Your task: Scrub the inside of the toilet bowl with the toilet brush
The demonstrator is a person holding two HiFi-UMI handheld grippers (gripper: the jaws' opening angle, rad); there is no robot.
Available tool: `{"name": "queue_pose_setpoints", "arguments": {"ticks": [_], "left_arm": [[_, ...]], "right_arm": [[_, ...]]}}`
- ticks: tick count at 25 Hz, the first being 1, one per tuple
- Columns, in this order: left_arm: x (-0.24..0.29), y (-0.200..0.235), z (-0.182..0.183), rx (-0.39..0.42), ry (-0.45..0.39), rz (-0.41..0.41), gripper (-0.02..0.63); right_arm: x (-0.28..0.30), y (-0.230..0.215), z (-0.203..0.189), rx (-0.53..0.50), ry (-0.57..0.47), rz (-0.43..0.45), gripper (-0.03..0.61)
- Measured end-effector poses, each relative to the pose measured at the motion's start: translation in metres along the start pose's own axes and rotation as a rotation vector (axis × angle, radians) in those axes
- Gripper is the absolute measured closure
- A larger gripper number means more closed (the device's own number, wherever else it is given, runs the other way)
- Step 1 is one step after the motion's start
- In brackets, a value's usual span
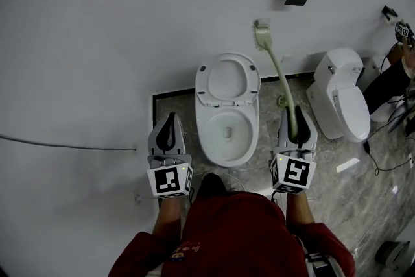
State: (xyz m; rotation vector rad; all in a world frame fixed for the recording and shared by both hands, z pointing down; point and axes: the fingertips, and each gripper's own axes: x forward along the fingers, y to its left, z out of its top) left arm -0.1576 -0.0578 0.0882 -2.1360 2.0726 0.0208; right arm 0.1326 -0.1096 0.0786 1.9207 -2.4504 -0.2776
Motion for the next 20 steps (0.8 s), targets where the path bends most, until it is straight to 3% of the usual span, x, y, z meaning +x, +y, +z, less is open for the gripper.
{"name": "queue_pose_setpoints", "arguments": {"ticks": [20], "left_arm": [[-0.012, -0.015, 0.007, -0.02, -0.023, -0.016, 0.607]], "right_arm": [[-0.02, 0.001, 0.011, -0.036, -0.023, -0.003, 0.463]]}}
